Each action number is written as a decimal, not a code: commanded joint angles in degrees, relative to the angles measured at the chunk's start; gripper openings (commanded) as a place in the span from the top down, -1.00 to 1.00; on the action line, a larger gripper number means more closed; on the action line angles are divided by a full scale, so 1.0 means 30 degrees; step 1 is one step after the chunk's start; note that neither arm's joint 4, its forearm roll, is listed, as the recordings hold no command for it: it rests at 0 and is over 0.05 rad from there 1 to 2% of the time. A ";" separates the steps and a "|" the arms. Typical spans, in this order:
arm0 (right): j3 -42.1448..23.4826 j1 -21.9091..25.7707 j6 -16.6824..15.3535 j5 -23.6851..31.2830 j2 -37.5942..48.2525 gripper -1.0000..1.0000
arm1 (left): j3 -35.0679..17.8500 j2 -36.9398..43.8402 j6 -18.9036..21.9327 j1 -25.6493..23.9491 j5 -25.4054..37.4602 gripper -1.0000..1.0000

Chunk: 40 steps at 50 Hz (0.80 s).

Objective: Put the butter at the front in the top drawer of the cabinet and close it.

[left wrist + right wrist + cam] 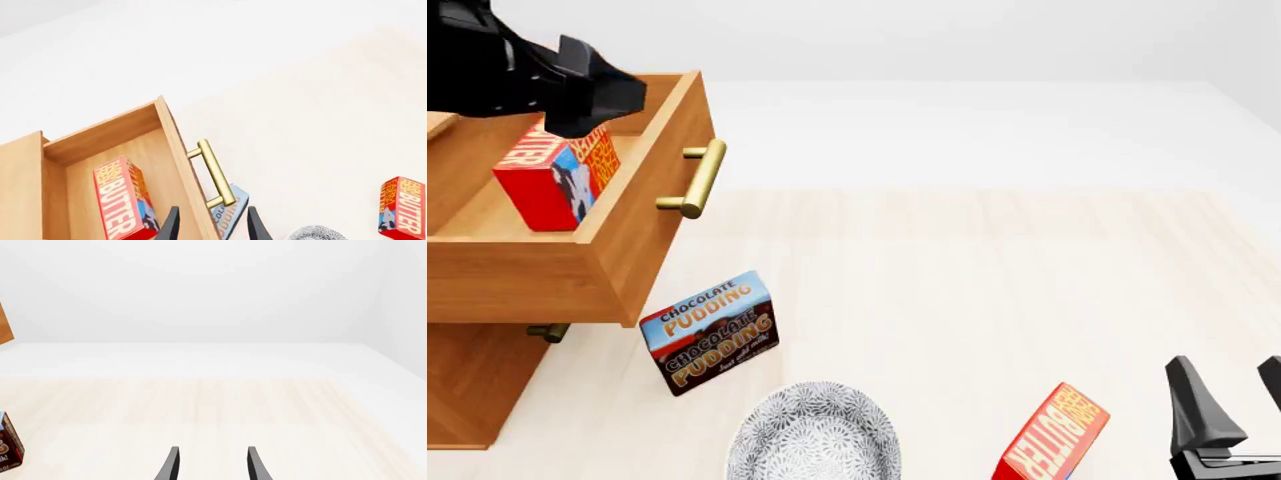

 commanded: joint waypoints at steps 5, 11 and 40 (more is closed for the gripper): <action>-0.0003 -0.0002 0.0005 -0.0008 0.0005 -1.00 | -0.0750 0.2219 -0.0243 -0.2206 -0.1396 -1.00; -0.0003 0.0000 -0.0002 -0.0006 0.0005 -1.00 | -0.1301 0.2909 -0.0219 -0.3027 -0.1729 -1.00; -0.0010 0.0003 0.0002 -0.0147 0.0147 -1.00 | -0.2747 0.7795 -0.1298 -0.5429 -0.4466 -1.00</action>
